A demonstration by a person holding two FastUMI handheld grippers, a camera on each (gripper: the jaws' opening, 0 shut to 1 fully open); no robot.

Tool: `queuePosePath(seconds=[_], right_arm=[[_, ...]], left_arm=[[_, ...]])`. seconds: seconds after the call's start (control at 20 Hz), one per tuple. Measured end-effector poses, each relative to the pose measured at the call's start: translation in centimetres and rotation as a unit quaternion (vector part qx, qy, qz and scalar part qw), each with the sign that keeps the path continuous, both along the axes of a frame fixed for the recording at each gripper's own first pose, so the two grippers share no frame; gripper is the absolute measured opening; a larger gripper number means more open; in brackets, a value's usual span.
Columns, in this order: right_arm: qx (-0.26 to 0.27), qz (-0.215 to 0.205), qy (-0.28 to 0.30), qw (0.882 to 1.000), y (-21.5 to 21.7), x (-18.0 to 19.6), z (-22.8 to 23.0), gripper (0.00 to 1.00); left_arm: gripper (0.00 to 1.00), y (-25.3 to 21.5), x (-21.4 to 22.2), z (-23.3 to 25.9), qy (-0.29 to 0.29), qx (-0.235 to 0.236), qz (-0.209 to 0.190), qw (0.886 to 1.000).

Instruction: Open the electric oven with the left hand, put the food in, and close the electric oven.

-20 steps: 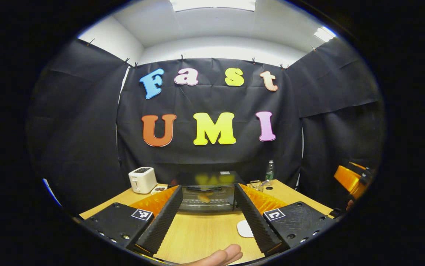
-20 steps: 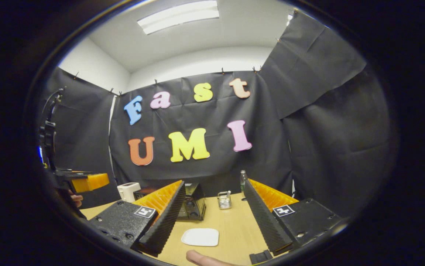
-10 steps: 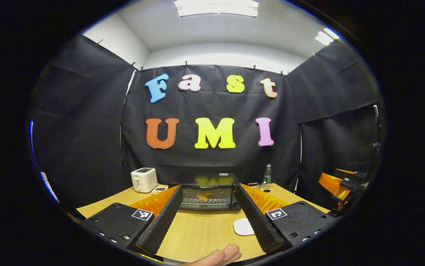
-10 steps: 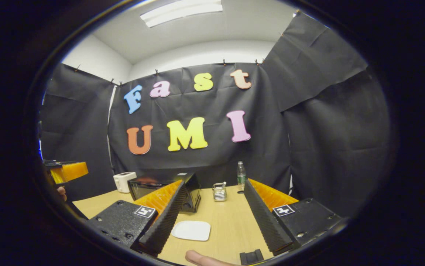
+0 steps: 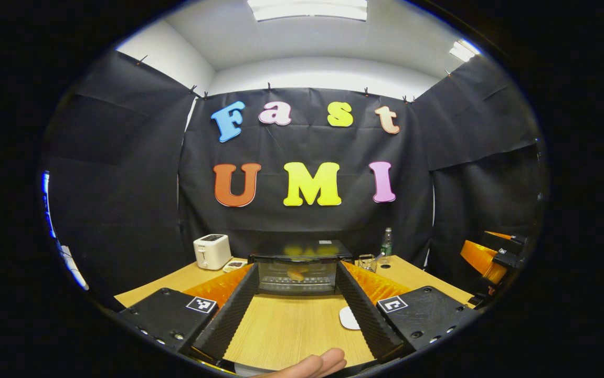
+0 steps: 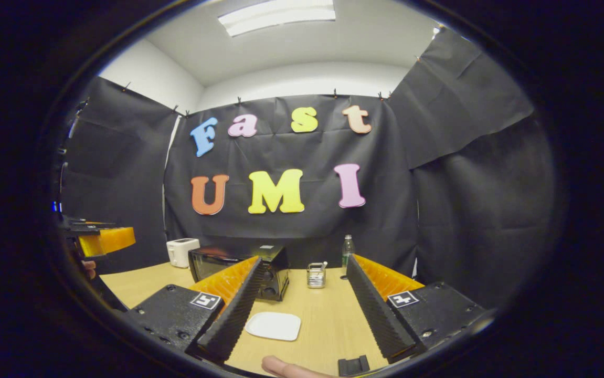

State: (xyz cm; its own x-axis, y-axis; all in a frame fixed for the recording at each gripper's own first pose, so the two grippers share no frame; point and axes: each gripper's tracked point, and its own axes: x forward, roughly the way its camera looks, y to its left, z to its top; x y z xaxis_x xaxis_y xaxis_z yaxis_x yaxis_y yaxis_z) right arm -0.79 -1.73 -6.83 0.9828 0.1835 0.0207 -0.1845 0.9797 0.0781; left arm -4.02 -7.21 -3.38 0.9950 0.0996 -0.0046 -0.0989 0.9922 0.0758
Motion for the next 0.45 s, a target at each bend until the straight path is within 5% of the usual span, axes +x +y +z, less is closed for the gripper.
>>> queuePosePath(seconds=[0.45], right_arm=[[0.031, 0.006, 0.002, 0.999, -0.7, 0.2, 0.3, 0.96]], left_arm=[[0.96, -0.5, -0.1, -0.3, 0.003, -0.001, -0.009, 1.0]])
